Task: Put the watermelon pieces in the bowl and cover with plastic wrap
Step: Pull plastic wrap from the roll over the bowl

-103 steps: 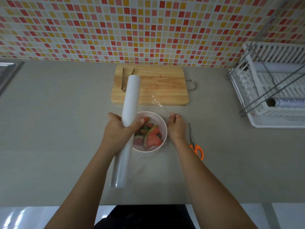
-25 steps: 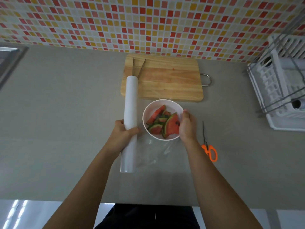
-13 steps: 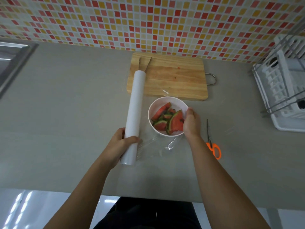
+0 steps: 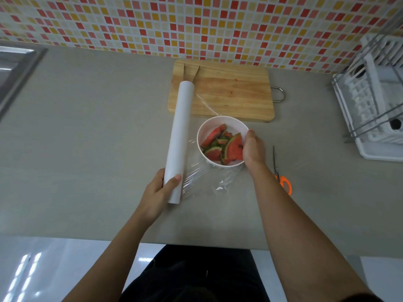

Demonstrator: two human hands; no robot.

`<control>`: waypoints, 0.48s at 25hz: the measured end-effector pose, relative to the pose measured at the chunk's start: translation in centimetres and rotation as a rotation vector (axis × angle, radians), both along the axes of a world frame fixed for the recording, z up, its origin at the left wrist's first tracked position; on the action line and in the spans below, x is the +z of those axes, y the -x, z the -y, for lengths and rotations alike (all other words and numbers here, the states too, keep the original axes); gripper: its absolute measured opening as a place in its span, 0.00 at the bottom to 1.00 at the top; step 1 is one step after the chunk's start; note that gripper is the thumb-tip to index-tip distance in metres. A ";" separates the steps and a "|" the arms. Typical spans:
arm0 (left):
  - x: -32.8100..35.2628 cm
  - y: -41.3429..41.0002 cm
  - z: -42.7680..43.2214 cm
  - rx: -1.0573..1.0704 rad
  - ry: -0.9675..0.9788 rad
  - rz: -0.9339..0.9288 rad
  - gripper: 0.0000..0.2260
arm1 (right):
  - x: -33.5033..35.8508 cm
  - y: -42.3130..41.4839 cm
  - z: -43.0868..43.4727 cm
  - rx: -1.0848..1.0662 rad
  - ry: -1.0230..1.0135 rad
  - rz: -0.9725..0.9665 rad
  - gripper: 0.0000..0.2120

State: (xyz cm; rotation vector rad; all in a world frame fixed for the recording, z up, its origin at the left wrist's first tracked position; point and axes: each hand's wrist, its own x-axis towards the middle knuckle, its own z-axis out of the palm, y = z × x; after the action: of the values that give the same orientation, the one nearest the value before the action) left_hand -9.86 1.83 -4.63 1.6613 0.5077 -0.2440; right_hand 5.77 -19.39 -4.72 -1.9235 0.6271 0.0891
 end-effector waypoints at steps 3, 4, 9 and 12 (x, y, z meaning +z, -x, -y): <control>-0.2 -0.1 0.4 0.030 -0.096 0.103 0.16 | 0.2 0.1 0.0 -0.011 0.069 0.009 0.23; -0.3 -0.2 0.5 0.031 -0.144 0.133 0.17 | 0.2 0.1 0.1 -0.021 0.081 0.011 0.24; -0.7 -0.5 0.7 -0.027 -0.358 0.191 0.20 | 0.4 0.2 -0.1 0.017 0.045 -0.154 0.28; -0.8 -0.4 0.7 -0.034 -0.344 0.202 0.19 | 1.3 0.5 0.7 0.024 0.057 -0.071 0.28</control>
State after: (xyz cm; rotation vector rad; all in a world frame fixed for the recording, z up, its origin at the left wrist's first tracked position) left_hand -9.43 1.13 -5.42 2.0053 0.3828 -0.0105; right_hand 5.23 -20.04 -3.38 -1.9901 0.6602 0.1568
